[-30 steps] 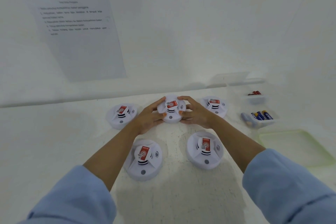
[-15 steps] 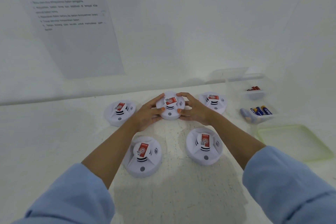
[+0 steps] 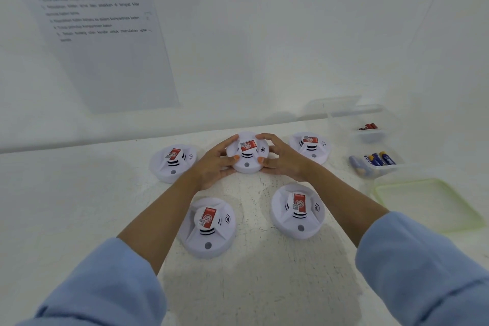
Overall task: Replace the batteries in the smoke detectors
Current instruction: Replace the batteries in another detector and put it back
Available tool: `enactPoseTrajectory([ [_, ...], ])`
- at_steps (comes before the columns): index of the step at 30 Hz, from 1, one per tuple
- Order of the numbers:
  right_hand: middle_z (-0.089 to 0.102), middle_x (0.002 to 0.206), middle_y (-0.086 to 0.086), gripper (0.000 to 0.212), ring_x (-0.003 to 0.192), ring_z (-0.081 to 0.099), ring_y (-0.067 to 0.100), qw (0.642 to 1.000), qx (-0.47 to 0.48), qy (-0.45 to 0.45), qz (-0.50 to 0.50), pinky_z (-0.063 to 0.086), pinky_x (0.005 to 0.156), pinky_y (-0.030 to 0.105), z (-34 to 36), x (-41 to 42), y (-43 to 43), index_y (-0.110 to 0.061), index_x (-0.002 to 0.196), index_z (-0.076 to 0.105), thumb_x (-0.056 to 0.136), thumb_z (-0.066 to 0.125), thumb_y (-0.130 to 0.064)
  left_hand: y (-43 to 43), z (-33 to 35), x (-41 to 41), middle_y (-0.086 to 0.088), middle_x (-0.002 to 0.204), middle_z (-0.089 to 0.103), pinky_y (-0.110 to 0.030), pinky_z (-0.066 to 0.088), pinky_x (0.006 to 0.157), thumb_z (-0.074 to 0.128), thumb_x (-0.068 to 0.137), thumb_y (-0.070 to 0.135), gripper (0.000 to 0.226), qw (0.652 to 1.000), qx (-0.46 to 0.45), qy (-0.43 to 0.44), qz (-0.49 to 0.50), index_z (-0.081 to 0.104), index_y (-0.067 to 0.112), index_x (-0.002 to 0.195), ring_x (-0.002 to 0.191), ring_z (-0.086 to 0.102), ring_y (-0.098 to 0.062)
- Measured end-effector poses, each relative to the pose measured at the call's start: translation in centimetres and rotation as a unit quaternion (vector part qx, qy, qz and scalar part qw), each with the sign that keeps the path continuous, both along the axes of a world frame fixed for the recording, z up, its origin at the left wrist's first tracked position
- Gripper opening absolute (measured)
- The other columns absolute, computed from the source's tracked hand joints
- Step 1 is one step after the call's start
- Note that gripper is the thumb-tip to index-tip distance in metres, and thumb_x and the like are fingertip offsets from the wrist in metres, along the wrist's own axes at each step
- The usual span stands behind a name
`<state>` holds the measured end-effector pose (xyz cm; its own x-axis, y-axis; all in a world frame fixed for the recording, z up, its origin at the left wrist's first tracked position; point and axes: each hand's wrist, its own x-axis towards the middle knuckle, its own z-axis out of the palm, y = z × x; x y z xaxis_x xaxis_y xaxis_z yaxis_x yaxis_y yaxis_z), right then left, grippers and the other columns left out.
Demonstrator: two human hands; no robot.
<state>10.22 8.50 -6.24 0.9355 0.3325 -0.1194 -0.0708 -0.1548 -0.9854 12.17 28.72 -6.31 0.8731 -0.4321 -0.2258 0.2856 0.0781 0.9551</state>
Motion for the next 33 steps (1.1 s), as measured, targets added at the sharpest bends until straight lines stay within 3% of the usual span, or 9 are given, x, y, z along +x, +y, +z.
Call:
enactPoseTrajectory([
  [12,0.046,0.132,0.019,0.051,0.111,0.054,0.025,1.0,-0.003,-0.001,0.003,0.054,0.086,0.033,-0.18,0.03,-0.05,-0.031,0.126,0.035,0.087,0.059,-0.008,0.04,0.03,-0.05,-0.002,0.129,0.05,-0.026,0.05,0.082,0.051,0.091,0.0,0.057,1.0,-0.002,0.003,-0.001,0.038,0.025,0.14,0.111,0.052,-0.019],
  [33,0.046,0.132,0.018,0.05,0.107,0.055,0.021,1.0,0.002,-0.001,0.001,0.054,0.084,0.03,-0.12,-0.16,0.01,-0.031,0.126,0.035,0.088,0.058,-0.007,0.03,-0.18,0.03,-0.001,0.132,0.049,-0.031,0.046,0.091,0.051,0.091,0.001,0.057,1.0,-0.004,0.0,-0.001,0.037,0.025,0.14,0.117,0.05,-0.021],
])
